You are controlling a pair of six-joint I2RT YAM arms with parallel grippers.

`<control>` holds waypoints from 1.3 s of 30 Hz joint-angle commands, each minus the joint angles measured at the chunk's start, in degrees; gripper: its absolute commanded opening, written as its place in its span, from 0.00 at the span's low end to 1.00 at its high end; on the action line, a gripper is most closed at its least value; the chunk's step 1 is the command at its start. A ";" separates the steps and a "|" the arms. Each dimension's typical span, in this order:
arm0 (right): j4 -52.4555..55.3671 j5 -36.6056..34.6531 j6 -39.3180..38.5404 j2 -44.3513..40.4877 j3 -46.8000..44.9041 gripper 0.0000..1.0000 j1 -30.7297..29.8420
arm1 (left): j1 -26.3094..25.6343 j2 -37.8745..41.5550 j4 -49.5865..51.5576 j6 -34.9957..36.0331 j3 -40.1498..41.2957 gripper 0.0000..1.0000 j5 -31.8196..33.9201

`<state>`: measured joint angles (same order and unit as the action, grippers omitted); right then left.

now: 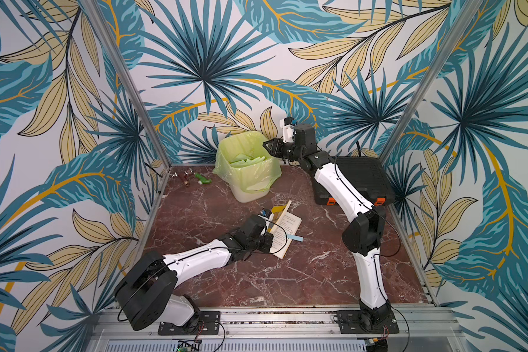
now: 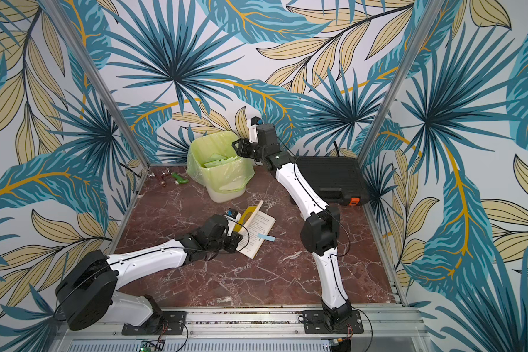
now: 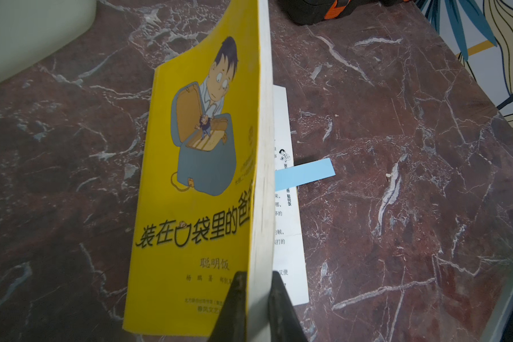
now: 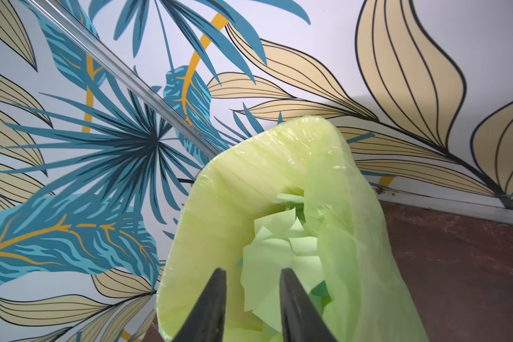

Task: Peel off the used sticky note
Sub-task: Place the note in the trash bin, then tear off the note from the book.

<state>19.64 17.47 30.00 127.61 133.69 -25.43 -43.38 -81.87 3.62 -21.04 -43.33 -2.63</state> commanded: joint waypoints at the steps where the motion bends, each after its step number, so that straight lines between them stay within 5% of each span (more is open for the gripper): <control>1: 5.32 -1.68 -2.90 -4.79 -0.70 0.36 0.13 | 0.42 0.78 -0.56 -1.63 0.95 0.00 -2.06; 22: 1.69 2.60 1.27 -37.91 -66.50 0.44 2.98 | 1.98 1.18 -4.06 -2.74 1.94 0.00 -5.72; 30: -0.31 4.59 2.20 -37.74 -79.06 0.49 4.54 | 2.07 0.67 -4.27 -3.12 2.02 0.00 -5.91; 39: -3.04 5.11 2.33 -34.37 -82.54 0.56 4.68 | 2.07 0.57 -3.88 -2.96 1.83 0.00 -5.78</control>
<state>18.65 21.61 31.99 91.83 52.66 -20.88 -41.39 -81.01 1.15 -22.87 -42.09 -6.22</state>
